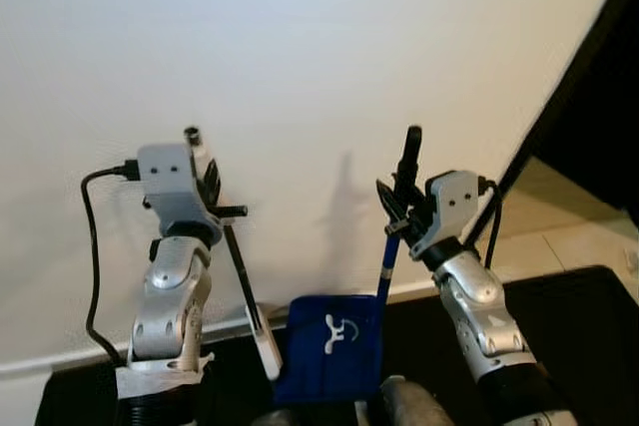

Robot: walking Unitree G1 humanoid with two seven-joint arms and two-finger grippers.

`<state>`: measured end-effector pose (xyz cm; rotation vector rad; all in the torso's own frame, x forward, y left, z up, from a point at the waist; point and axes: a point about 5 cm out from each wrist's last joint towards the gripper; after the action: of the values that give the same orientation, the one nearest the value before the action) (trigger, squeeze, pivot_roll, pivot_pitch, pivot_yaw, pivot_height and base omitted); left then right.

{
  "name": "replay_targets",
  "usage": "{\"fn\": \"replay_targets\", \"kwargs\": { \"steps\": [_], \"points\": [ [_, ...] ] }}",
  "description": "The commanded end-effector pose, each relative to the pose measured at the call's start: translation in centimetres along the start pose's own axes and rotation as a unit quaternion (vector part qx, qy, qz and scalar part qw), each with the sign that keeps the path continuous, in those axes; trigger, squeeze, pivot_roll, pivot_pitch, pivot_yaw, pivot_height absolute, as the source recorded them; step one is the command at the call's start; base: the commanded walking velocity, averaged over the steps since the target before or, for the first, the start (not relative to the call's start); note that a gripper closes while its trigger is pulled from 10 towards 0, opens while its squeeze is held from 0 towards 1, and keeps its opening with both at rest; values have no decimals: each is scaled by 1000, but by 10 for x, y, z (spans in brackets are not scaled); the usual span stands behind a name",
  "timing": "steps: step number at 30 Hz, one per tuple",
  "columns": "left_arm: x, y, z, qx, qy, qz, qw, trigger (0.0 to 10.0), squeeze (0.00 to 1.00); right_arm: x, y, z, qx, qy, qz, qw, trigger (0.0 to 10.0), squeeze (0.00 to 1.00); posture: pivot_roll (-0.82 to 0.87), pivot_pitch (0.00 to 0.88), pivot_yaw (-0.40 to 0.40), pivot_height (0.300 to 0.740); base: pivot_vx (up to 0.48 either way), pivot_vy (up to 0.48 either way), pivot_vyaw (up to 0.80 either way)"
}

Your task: Sweep floor

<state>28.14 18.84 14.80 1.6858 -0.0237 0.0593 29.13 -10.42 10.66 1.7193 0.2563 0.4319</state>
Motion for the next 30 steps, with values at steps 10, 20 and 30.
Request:
{"fn": "replay_targets", "kwargs": {
  "steps": [10,20,30],
  "points": [
    [1,8,2,-9,-3,30,999,10000,0,2,8,1,-8,2,20,1000,10000,0,10,33,25,740,0,0,-320],
    [1,7,1,-8,-5,31,999,10000,0,1,7,1,-10,5,19,1000,10000,0,11,32,26,740,0,0,-240],
    [0,6,1,-7,-5,32,999,10000,0,1,6,0,-18,10,17,1000,10000,0,13,32,26,740,0,0,-180]
  ]
}}
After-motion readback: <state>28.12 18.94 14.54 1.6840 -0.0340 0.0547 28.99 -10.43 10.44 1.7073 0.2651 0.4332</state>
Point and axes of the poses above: a point about 5 cm out from each wrist's last joint towards the gripper, its own x axis pointing out of the wrist towards the gripper, its own y axis along the axis of the wrist's last joint, z = x × y, and after that the axes turned 8 degrees about x, right-handed
